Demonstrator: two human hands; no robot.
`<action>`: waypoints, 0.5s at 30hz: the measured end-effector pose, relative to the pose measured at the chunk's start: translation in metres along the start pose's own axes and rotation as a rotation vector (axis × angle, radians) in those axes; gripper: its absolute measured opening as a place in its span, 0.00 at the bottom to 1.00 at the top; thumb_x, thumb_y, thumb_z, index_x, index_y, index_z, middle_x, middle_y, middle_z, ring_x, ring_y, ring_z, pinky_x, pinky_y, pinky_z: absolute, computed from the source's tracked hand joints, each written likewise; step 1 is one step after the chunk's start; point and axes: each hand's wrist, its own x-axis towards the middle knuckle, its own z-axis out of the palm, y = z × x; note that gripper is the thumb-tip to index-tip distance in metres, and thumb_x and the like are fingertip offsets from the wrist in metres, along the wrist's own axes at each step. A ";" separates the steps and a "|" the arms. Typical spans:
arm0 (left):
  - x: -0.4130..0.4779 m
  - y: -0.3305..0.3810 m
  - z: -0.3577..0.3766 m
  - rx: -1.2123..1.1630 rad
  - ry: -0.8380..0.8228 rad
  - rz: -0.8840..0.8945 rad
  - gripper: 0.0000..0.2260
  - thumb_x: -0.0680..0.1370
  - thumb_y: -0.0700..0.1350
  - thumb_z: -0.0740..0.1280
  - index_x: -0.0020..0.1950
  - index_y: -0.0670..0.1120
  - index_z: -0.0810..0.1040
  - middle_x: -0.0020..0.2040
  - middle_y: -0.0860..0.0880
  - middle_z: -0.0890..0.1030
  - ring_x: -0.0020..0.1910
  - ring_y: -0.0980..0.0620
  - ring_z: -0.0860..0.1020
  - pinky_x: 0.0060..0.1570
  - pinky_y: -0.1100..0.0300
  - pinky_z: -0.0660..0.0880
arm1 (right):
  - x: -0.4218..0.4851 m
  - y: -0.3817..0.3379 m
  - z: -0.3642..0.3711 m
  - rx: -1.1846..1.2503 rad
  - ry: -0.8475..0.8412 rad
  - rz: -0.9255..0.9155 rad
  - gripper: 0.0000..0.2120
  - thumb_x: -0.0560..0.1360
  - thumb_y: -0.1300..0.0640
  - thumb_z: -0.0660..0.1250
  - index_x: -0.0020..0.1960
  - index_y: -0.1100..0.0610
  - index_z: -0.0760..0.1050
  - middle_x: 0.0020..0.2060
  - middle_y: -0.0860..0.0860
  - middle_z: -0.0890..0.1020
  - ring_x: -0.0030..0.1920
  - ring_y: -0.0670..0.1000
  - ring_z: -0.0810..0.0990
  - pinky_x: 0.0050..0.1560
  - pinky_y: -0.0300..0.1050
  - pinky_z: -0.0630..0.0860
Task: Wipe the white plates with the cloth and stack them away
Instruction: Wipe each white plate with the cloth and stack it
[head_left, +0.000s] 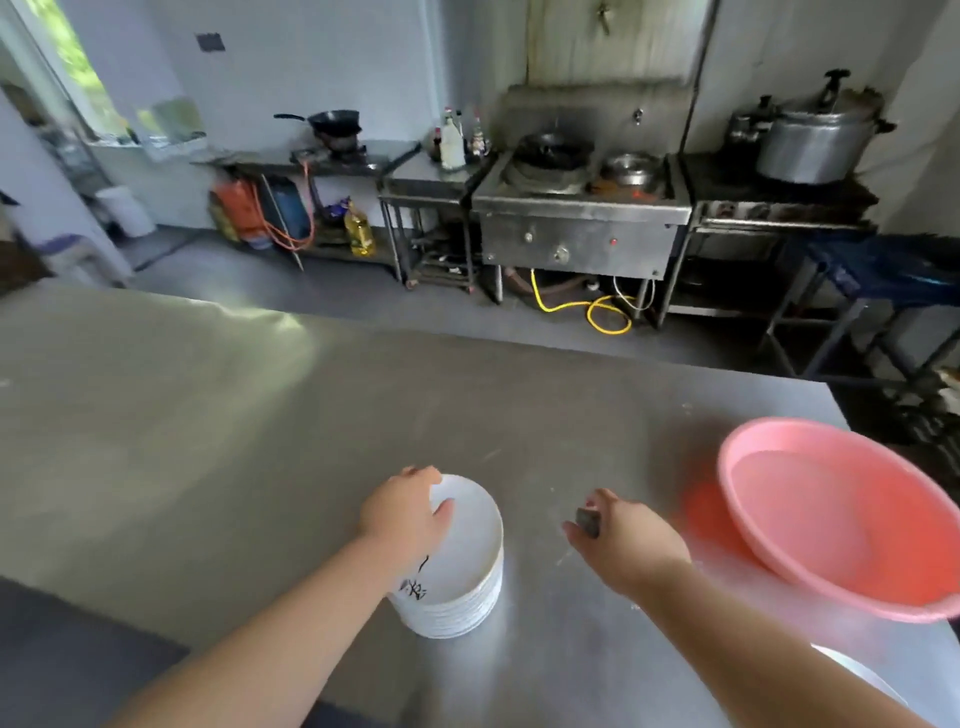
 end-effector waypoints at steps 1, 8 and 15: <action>-0.001 -0.020 -0.005 0.001 -0.005 -0.051 0.14 0.81 0.57 0.65 0.64 0.56 0.77 0.58 0.53 0.81 0.56 0.47 0.81 0.50 0.54 0.78 | 0.006 -0.016 0.007 0.009 -0.024 -0.012 0.21 0.75 0.30 0.62 0.57 0.44 0.73 0.49 0.44 0.84 0.50 0.53 0.84 0.41 0.43 0.75; -0.018 -0.105 0.003 0.026 -0.129 -0.189 0.15 0.82 0.64 0.60 0.47 0.53 0.72 0.42 0.56 0.78 0.42 0.48 0.77 0.37 0.57 0.68 | 0.025 -0.080 0.054 -0.030 -0.207 -0.033 0.12 0.77 0.39 0.64 0.48 0.48 0.73 0.41 0.43 0.80 0.43 0.52 0.79 0.38 0.43 0.72; -0.017 -0.105 0.023 -0.107 -0.154 -0.101 0.17 0.85 0.51 0.58 0.37 0.48 0.65 0.35 0.51 0.73 0.34 0.46 0.69 0.32 0.54 0.62 | 0.021 -0.082 0.064 -0.041 -0.168 0.047 0.12 0.79 0.43 0.61 0.44 0.51 0.69 0.37 0.46 0.78 0.35 0.49 0.75 0.30 0.41 0.66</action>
